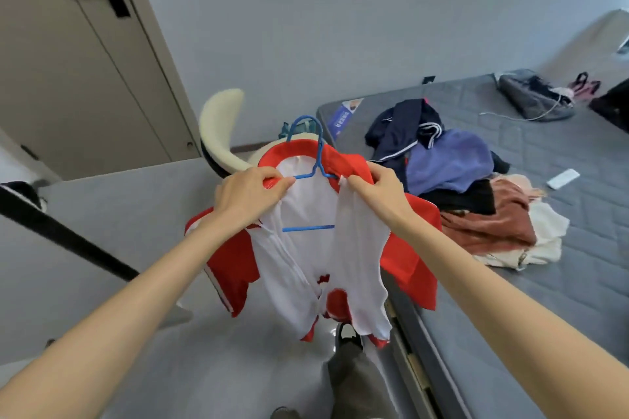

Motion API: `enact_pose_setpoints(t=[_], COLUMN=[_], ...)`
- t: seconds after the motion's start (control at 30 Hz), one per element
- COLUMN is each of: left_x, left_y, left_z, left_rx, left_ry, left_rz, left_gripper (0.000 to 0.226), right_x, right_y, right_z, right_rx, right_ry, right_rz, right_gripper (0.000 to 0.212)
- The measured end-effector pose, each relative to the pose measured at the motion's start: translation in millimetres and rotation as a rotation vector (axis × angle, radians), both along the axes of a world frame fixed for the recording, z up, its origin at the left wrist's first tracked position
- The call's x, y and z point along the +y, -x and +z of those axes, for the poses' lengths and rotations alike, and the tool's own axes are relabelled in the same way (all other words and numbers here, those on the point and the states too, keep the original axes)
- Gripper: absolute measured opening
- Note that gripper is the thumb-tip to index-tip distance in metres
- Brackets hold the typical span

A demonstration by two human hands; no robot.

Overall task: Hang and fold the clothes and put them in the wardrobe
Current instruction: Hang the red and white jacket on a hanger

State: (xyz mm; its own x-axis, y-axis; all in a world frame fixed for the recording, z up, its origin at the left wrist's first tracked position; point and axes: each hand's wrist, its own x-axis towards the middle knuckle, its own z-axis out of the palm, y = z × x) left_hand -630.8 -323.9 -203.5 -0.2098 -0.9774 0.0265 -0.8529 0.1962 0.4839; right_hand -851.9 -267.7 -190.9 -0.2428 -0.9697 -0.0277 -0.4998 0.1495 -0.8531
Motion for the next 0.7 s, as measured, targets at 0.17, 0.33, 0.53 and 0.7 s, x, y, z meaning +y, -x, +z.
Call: enact_pose_setpoints(t=[0.17, 0.33, 0.53, 0.7], left_x=[-67.7, -147.8, -241.2, -325.2], left_y=[79.4, 146.1, 200.3, 232.8], left_z=[-13.3, -17.1, -7.8, -14.0], left_rx=[0.007, 0.007, 0.006, 0.002], left_ry=[0.027, 0.029, 0.079, 0.068], left_rz=[-0.062, -0.067, -0.039, -0.059], left_gripper=[0.031, 0.034, 0.032, 0.033], right_x=[-46.2, -122.6, -217.1, -296.5], right_y=[67.0, 131.5, 182.6, 212.5], right_z=[-10.3, -20.3, -15.3, -23.0], right_rx=[0.033, 0.028, 0.019, 0.110], right_ry=[0.010, 0.007, 0.050, 0.032], right_rz=[-0.102, -0.121, -0.120, -0.111], right_gripper=[0.006, 0.007, 0.009, 0.014])
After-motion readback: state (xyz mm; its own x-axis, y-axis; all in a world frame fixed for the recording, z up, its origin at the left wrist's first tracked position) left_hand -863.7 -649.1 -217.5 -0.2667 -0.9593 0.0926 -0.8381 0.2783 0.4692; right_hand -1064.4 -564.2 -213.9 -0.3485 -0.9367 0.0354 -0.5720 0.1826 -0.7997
